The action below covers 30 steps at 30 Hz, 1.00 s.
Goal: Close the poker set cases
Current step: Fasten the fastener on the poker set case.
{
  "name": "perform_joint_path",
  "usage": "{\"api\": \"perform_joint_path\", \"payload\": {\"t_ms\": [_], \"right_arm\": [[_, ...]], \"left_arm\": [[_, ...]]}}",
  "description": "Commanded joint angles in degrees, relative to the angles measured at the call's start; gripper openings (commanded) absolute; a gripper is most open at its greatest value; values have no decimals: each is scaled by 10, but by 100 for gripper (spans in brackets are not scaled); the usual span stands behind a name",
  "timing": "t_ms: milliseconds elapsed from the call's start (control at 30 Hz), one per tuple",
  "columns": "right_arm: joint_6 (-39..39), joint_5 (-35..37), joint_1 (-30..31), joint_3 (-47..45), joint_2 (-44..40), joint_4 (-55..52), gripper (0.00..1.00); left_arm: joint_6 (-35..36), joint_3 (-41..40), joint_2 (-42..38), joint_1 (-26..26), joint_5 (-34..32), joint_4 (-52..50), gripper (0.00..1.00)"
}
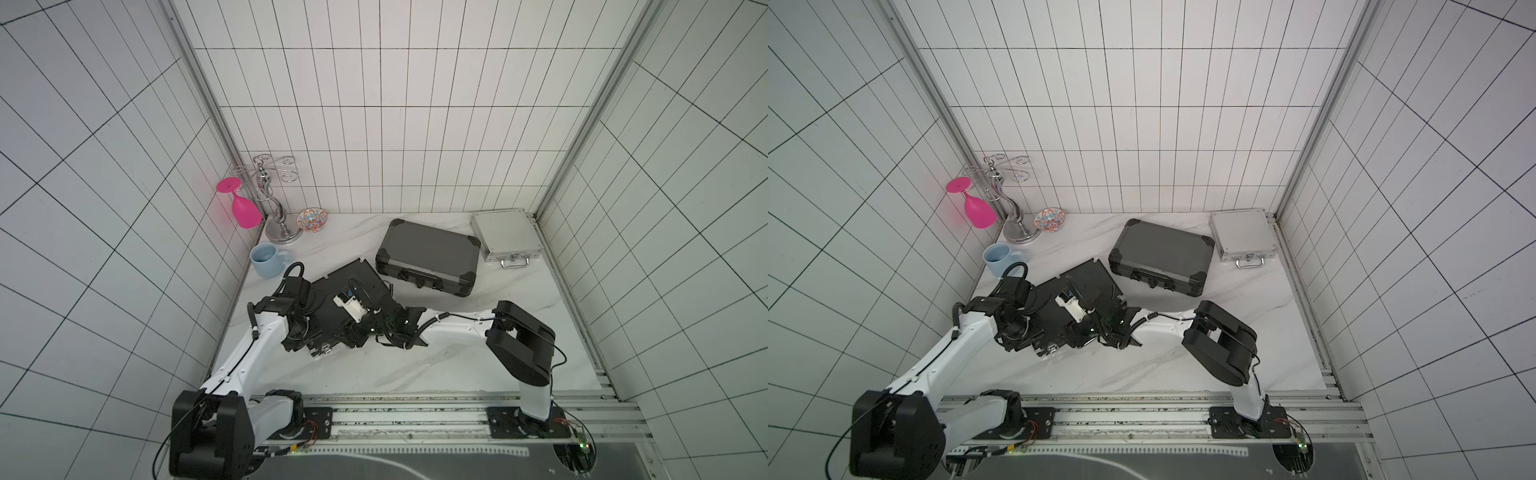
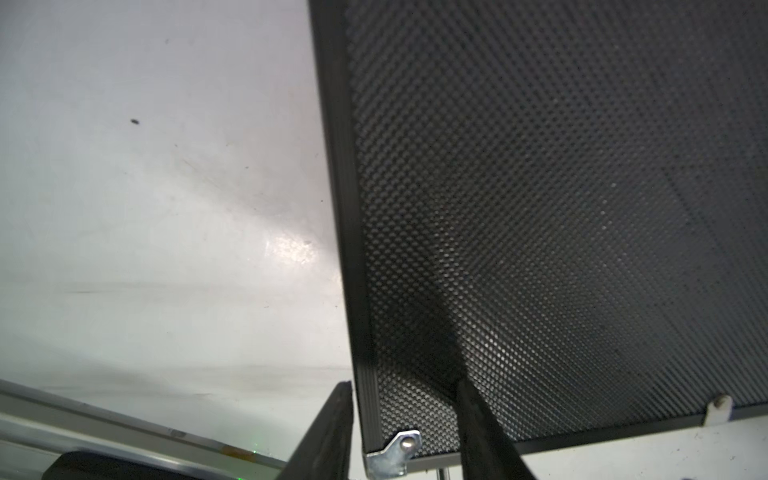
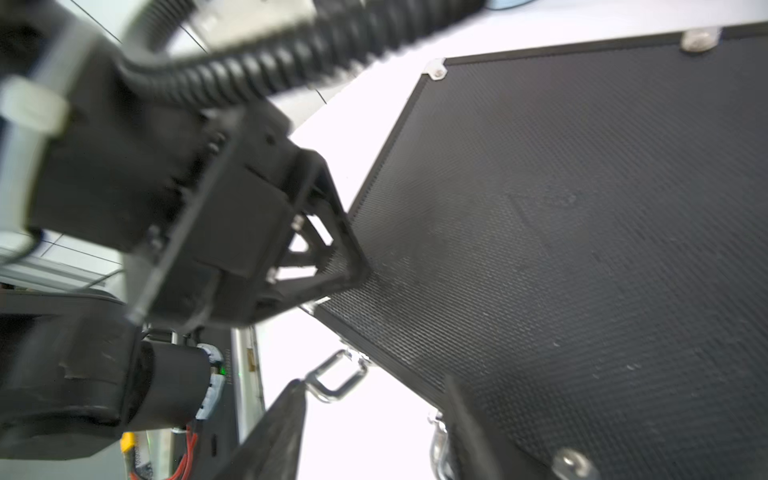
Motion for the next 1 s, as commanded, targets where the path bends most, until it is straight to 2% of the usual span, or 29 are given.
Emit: {"api": "perform_joint_path", "payload": {"t_ms": [0,100,167,500,633,967], "right_arm": [[10,-17,16,39,24,0,44],[25,-21,21,13,19,22,35],[31,-28,23,-2,15,34,31],[40,-27,29,-8,49,42,27],[48,-23,29,-44,59,68,26],[49,-29,25,-43,97,64,26]], "left_arm": [[-30,-44,38,-41,3,-22,32],[-38,-44,57,-54,-10,-23,18],[-39,-43,64,-54,-8,-22,12],[-58,-53,57,-60,5,-7,12],[-51,-38,72,-59,5,-2,12],[-44,-21,96,-54,13,19,12]]}}
